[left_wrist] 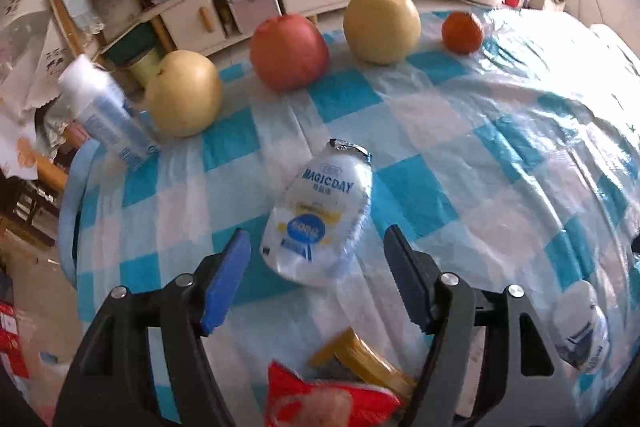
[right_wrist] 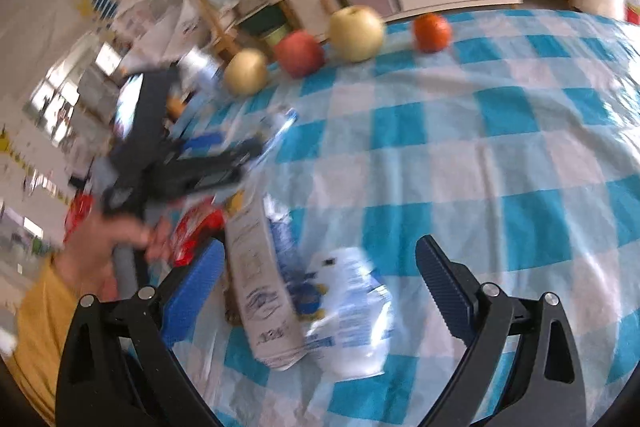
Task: Collect trash
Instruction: 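Grasp the white MAGICDAY bottle with the left gripper while the right approaches the white milk carton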
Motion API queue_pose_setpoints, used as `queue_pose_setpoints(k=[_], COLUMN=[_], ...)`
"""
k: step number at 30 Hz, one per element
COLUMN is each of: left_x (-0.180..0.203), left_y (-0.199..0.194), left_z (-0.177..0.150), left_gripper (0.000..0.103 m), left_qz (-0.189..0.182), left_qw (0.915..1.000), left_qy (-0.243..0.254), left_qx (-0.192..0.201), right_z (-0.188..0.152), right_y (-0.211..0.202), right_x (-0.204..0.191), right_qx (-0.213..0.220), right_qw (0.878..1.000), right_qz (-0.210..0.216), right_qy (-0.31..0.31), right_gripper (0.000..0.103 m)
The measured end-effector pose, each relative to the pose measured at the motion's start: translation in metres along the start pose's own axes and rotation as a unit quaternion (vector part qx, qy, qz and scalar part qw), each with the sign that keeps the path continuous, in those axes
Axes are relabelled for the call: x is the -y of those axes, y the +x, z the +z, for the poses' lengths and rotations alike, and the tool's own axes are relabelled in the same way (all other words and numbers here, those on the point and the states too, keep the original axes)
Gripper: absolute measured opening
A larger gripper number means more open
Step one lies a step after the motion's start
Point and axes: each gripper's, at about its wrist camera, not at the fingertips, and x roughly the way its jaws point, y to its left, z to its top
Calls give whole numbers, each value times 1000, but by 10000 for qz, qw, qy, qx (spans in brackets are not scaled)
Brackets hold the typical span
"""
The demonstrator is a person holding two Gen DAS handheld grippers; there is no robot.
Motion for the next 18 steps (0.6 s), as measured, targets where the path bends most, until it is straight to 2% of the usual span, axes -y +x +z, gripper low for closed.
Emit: queue_pose_setpoints(k=[1,3,5,10,13,18], left_x=[0,2,1,-3,-3,-7], left_y=[4,11,19,30,33,29], left_z=[2,4,7,10,9,5], left_gripper=[70,70,70,64,63,61], left_qz=[-63,-72,-109,-145,-123,-211], left_qw=[10000,9999,9998,9997,9997,9984], left_qy=[43,78,59,-78,-188,-525], left_qx=[-29,-91,-161,-156,-114,-49], right_z=[-3,-6,-8,-8,-10,-18], right_y=[6,11,13,11,15,29], right_x=[-7,-15,-17,-12,-24,-45], right_qx=[-123,-160,-181,-166,-209,-322], right_qw=[9997,9984,9974,9990,9980,9936], right_qz=[-77,-356,-452,-143,39,-103], right_qy=[-194,-419,-540,-377,-593,-1075], right_gripper=[95,95,95,95,95,95])
